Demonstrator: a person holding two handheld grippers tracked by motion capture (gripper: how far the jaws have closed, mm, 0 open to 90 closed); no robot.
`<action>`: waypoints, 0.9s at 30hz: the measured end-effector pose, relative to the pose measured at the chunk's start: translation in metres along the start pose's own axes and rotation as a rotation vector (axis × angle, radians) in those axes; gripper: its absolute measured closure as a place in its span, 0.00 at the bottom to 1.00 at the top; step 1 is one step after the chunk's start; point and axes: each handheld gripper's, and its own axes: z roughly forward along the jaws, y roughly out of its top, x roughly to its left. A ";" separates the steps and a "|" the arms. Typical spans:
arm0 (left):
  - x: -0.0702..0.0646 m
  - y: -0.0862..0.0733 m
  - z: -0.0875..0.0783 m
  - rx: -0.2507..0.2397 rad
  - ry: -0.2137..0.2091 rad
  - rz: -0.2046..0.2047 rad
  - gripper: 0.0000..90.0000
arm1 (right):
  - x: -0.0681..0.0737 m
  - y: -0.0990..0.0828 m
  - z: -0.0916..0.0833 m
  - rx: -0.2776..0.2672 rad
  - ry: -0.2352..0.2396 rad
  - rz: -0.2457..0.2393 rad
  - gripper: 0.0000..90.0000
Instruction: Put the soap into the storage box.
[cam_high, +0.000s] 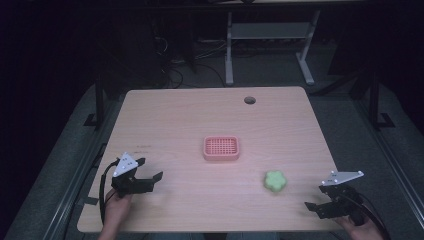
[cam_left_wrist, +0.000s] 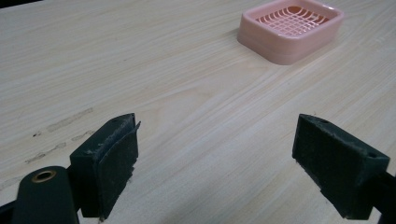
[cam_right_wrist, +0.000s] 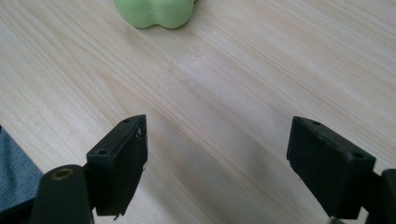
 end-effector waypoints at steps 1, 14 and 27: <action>0.000 0.000 0.000 0.000 0.000 -0.002 0.16 | 0.000 0.000 0.001 -0.003 0.001 -0.011 0.22; -0.001 -0.001 -0.003 -0.012 0.001 -0.006 0.16 | 0.005 0.017 -0.002 -0.002 0.009 -0.045 0.22; 0.000 -0.003 -0.008 -0.022 0.012 -0.007 0.16 | 0.009 0.049 0.001 0.037 0.030 -0.100 0.22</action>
